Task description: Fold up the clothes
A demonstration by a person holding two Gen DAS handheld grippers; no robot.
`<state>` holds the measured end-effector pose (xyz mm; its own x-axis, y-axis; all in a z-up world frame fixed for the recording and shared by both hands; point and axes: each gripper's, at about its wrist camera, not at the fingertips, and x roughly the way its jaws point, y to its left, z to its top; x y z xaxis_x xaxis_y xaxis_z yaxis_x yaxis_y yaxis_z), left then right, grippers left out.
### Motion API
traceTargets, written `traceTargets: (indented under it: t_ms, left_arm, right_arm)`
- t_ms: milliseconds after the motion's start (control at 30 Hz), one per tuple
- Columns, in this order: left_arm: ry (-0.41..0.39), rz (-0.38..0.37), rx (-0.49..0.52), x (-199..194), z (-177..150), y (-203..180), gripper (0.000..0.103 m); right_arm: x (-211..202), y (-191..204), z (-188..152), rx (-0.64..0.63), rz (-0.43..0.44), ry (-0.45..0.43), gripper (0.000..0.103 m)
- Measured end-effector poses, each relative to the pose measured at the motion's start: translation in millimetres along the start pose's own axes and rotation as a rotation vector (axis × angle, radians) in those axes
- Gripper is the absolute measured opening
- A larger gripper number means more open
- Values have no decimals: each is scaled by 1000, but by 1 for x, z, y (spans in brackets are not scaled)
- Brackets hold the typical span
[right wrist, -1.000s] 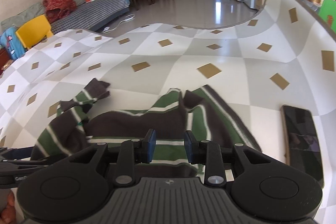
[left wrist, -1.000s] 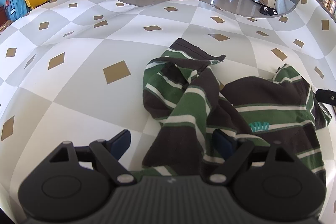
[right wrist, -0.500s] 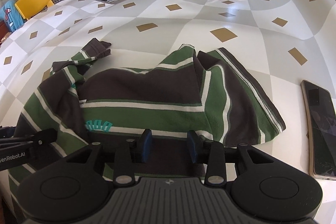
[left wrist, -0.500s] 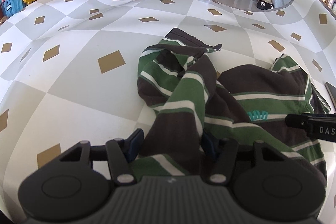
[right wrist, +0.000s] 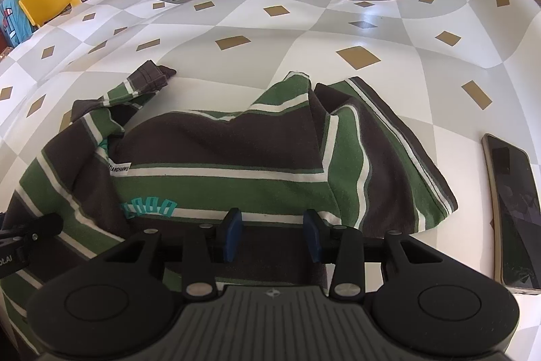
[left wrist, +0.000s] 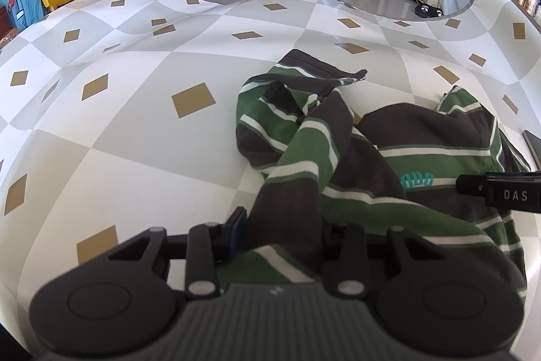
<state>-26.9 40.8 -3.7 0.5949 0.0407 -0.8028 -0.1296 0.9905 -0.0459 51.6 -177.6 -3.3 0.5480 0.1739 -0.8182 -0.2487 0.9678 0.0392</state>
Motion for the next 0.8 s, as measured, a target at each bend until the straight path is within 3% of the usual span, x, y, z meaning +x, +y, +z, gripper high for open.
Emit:
traceTargets:
  t_ms: [500, 800]
  left_arm:
    - [27, 17, -6, -19, -30, 26, 38]
    - [-5, 8, 47, -28, -24, 20, 45]
  right_arm:
    - [3, 5, 3, -12, -32, 12, 39]
    - [4, 12, 1, -40, -45, 13, 46]
